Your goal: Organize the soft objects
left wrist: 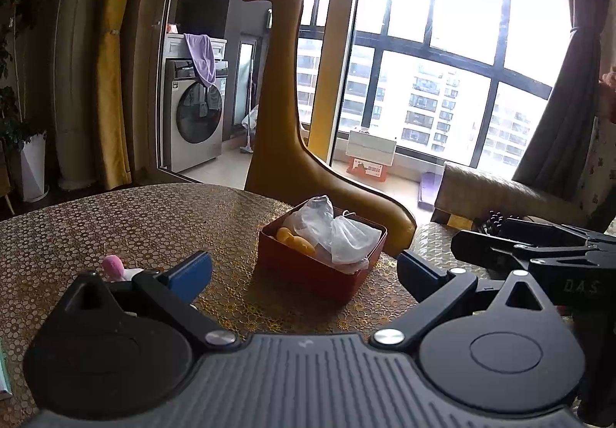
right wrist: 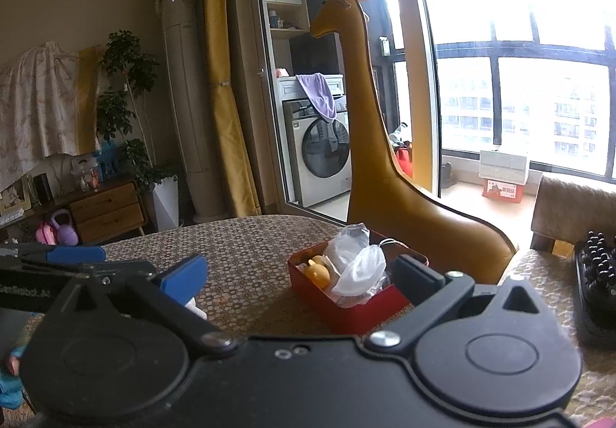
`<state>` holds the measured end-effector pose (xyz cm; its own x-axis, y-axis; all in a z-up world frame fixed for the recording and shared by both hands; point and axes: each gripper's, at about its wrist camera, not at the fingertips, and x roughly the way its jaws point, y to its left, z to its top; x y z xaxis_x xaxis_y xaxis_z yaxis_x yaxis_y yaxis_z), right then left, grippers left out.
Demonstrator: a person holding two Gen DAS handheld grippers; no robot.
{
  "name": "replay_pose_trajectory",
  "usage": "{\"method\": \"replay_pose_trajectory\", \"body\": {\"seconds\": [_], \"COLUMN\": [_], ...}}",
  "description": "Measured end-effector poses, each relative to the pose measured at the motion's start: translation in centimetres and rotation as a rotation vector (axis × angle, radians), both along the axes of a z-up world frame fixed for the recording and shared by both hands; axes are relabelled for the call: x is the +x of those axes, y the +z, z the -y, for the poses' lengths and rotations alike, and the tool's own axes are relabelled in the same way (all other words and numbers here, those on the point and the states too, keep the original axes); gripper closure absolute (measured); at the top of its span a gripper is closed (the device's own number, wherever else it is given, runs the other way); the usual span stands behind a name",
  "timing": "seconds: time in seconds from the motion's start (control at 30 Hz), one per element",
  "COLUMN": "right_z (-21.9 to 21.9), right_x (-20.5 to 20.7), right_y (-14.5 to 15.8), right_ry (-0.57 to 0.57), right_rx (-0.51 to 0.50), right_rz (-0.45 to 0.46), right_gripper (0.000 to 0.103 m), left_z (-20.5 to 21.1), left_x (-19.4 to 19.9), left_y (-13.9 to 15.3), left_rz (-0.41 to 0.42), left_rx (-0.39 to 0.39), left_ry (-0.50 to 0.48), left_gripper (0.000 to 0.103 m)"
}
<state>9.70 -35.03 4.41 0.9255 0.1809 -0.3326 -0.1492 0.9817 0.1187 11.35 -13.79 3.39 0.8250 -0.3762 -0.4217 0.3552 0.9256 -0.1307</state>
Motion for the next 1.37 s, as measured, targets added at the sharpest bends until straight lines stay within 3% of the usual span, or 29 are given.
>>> {"method": "replay_pose_trajectory", "body": {"seconds": [1.37], "right_z": [-0.77], "right_x": [-0.61], "right_y": [0.09], "right_ry": [0.016], "right_rx": [-0.013], "right_rz": [-0.002], "right_gripper": [0.000], "left_z": [-0.72], "left_x": [-0.50], "left_y": [-0.10], "left_rz": [0.009], "left_rx": [-0.003], "left_ry": [-0.005], "left_gripper": [0.000]}}
